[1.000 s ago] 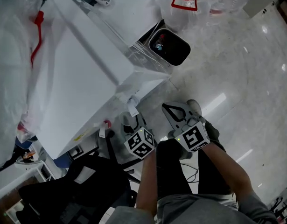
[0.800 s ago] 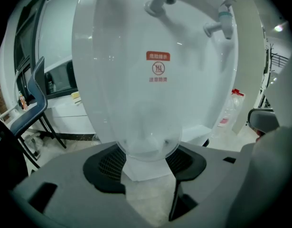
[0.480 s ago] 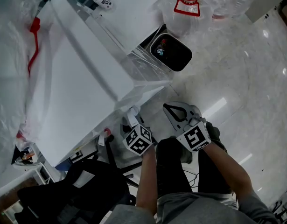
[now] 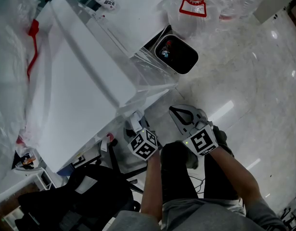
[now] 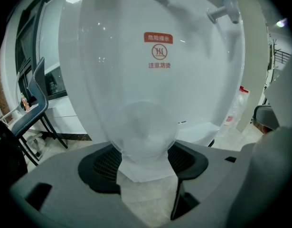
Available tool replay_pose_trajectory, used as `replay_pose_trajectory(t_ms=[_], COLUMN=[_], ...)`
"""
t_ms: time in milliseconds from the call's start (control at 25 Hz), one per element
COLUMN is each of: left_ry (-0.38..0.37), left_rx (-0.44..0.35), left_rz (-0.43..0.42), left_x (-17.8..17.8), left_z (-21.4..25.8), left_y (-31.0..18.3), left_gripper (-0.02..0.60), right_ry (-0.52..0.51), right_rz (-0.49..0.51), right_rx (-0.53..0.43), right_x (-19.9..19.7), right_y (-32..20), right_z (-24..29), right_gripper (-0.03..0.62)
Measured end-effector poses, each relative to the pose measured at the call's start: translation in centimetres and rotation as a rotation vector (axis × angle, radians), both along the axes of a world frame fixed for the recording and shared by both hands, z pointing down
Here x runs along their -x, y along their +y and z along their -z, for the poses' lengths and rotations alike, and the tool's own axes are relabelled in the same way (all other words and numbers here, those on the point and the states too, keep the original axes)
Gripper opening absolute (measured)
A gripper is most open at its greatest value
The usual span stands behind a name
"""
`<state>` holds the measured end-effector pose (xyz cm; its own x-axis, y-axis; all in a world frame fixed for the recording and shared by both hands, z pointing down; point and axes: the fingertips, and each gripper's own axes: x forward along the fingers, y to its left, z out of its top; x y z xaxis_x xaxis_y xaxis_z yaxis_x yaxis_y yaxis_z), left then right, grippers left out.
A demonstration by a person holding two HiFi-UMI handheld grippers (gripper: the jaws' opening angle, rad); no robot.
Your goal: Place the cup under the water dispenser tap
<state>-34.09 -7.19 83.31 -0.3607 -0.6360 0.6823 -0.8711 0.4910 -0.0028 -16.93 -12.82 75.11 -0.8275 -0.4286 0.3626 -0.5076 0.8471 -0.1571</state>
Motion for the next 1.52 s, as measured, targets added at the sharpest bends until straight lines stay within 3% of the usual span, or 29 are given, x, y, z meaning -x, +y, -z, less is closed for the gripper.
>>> replay_pose_trajectory(t_ms=[320,520,720,1040,1320,1520], left_ry=[0.026,0.050,0.089,0.068,0.072,0.072], left_rx=[0.032,0.063,0.032,-0.016,-0.039,-0.098], left_rz=[-0.014,-0.022,-0.063,-0.124,-0.175,-0.226], left_x=[-0.6,-1.5,-3.2,-4.4,-6.2,-7.3], left_z=[-0.2,2.0,4.1,10.0,16.1,22.2], left_y=[1.0,3.5,4.7,5.3,6.7,7.3], left_gripper=[0.319,0.319,0.316,0.175,0.133,0.086], right_ry=[-0.003,-0.020,-0.021,-0.035,-0.055,-0.081], right_rz=[-0.017,-0.043,-0.052,-0.058,-0.060,-0.074], right_rx=[0.021,0.062,0.076,0.087,0.119,0.132], right_x=[-0.7,-1.5,-2.0,-2.4,-3.0,-2.7], right_y=[0.4,1.6,3.2,5.1,6.9,8.2], right_z=[0.0,2.3,4.2,8.3,12.8,17.1], right_gripper=[0.009,0.009,0.009,0.009,0.009,0.009])
